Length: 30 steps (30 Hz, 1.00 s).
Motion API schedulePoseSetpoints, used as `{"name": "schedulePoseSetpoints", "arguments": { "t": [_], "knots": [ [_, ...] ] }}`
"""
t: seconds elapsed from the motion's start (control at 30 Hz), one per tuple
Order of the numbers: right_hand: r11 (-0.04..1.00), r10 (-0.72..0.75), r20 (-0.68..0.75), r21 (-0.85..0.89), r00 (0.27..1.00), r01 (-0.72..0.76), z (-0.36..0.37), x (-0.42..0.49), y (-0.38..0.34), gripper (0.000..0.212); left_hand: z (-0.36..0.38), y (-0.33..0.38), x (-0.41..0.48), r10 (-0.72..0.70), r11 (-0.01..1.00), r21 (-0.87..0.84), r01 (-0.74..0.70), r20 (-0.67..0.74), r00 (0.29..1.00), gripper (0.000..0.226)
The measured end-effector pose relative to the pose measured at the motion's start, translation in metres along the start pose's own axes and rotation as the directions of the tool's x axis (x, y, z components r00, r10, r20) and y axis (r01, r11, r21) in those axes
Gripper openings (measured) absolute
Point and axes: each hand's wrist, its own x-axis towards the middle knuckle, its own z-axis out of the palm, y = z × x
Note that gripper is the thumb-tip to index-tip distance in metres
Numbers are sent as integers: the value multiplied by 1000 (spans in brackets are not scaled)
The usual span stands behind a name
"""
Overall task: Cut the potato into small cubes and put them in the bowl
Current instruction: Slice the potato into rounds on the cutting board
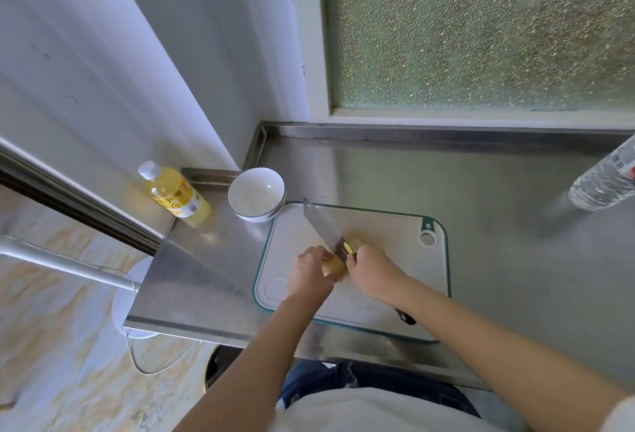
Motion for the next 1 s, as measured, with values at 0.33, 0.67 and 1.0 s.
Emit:
{"name": "schedulePoseSetpoints", "arguments": {
  "t": [0.33,0.67,1.0],
  "knots": [
    [996,61,122,-72,991,-52,-11,-37,46,35,-12,0,8,-51,998,-43,53,45,998,41],
    [996,41,108,-85,993,-32,-9,-25,34,37,-12,1,7,-61,997,-36,63,51,997,39],
    [999,-3,133,51,991,-3,9,6,21,31,-10,1,5,-76,992,-96,81,50,996,43]
  ]
}}
